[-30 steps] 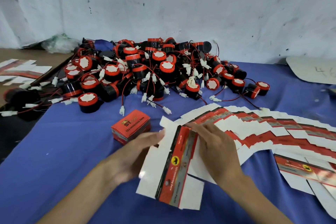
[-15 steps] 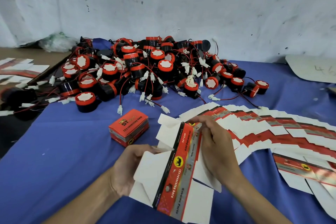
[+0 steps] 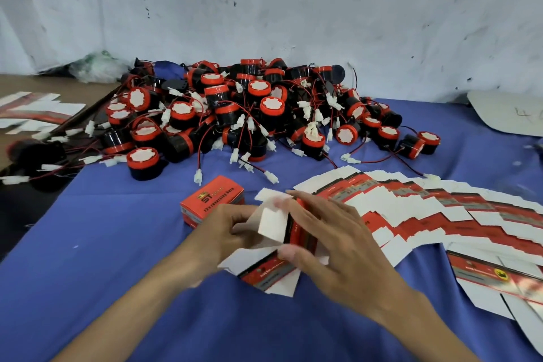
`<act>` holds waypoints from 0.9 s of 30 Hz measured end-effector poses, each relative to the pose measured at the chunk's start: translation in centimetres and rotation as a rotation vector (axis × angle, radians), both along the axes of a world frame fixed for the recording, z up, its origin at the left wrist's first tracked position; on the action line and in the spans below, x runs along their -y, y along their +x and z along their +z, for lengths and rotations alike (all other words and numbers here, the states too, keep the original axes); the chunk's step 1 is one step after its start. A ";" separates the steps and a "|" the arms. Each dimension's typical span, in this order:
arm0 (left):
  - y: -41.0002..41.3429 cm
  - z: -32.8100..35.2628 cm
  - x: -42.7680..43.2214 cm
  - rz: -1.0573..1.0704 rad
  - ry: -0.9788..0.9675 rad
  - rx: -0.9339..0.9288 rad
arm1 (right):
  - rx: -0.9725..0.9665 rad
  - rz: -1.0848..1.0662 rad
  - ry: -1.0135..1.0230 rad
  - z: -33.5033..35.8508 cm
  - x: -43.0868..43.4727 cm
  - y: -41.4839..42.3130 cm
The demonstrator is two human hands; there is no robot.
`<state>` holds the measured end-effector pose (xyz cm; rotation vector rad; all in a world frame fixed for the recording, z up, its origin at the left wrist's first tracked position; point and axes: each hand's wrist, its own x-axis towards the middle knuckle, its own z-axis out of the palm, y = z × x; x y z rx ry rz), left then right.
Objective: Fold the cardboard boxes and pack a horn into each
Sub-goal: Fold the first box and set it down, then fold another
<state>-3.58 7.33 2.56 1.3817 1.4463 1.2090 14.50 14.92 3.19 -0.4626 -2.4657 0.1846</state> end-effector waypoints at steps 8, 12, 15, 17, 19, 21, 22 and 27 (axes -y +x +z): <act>0.5 1.4 0.0 0.154 0.053 0.189 | -0.150 0.036 -0.171 1.1 1.2 -0.6; 2.2 2.8 -0.1 0.312 0.309 0.573 | -0.448 0.029 -0.620 1.6 0.9 -0.3; 4.4 1.0 1.0 0.167 0.452 0.190 | -0.544 0.135 -0.788 0.8 1.4 -0.7; 4.8 -0.1 1.3 0.259 0.519 0.124 | -0.614 0.132 -0.775 -0.2 2.1 -1.2; 4.8 -0.4 0.8 0.392 0.601 0.133 | -0.702 0.119 -0.733 -0.8 2.8 -1.6; 4.7 -0.6 0.4 0.460 0.673 0.124 | -0.767 0.147 -0.691 -1.0 3.3 -1.9; 4.8 -0.7 0.4 0.466 0.704 0.119 | -0.789 0.155 -0.667 -1.1 3.5 -2.0; 4.7 -0.7 0.7 0.359 0.666 0.063 | -0.795 0.085 -0.629 -0.9 3.2 -2.0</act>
